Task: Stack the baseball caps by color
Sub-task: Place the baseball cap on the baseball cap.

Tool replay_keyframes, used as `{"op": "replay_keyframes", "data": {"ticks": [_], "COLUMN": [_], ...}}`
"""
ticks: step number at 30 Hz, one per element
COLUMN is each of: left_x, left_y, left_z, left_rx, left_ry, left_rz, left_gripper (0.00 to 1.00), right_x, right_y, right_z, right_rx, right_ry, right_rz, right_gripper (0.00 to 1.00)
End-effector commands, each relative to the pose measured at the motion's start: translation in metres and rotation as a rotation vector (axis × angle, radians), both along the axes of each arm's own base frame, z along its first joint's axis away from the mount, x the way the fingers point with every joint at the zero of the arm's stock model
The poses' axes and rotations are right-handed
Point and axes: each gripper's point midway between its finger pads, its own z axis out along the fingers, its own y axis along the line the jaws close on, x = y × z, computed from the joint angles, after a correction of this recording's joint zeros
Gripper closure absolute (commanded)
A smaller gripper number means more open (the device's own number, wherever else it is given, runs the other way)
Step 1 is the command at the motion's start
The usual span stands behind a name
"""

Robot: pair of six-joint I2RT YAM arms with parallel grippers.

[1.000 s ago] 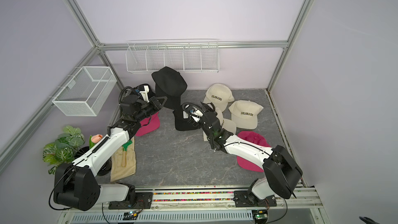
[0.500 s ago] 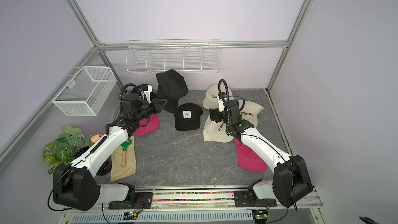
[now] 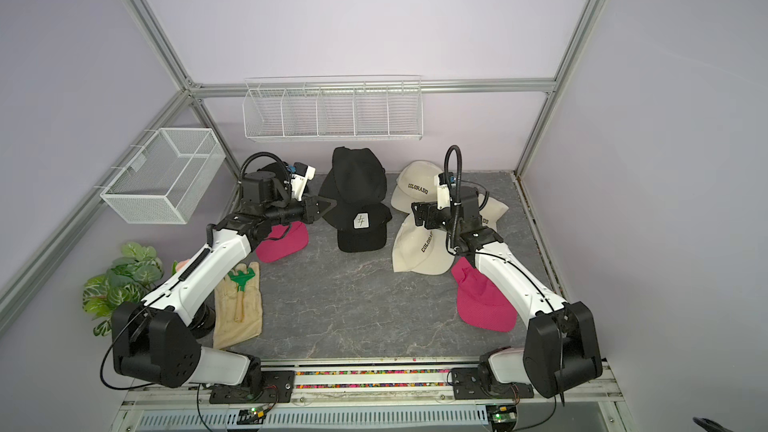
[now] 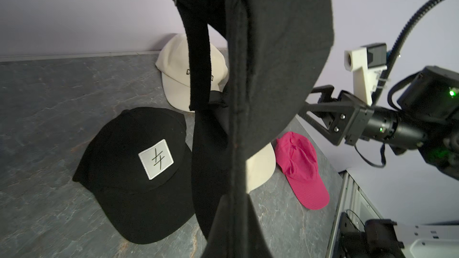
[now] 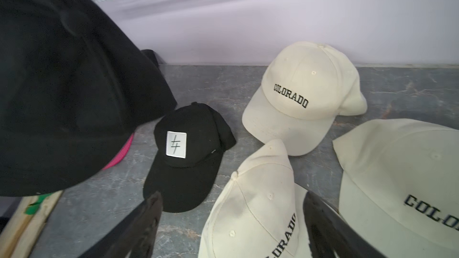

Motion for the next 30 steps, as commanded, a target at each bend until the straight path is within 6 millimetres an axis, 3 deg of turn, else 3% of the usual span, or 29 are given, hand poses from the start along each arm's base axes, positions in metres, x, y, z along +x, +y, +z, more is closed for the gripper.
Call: {"op": "replay_keyframes", "data": {"ticks": [1,5,12,17,21,26,30], "left_x": [-0.027,-0.051,-0.086,-0.101,-0.101,-0.106,-0.108], "left_y": [-0.014,-0.021,-0.03,-0.03,-0.03,-0.033,-0.041], "left_z": [0.004,-0.003,0.002,0.01,0.016,0.023,0.025], "left_rx": [0.012,0.059,0.001,-0.034,-0.04,-0.072,-0.067], "left_ry": [-0.051,-0.08,-0.114,-0.126,-0.137,-0.139,-0.133], "left_rz": [-0.188,-0.301,-0.486,-0.551,-0.553,-0.588,-0.61], "left_gripper": [1.0,1.0,1.0,1.0,1.0,1.0,1.0], "right_x": [-0.01,-0.023,-0.071,-0.103,-0.125,-0.134,-0.125], "right_y": [0.017,0.027,0.053,0.055,0.053,0.055,0.065], "right_z": [0.043,0.051,0.074,0.087,0.092,0.088,0.081], "right_rx": [0.186,0.204,0.26,0.246,0.229,0.206,0.182], "right_ry": [-0.073,-0.08,-0.147,-0.225,-0.279,-0.281,-0.259], "right_rz": [0.187,0.315,0.626,0.74,0.784,0.792,0.773], "right_gripper": [0.11,0.11,0.11,0.11,0.11,0.11,0.11]}}
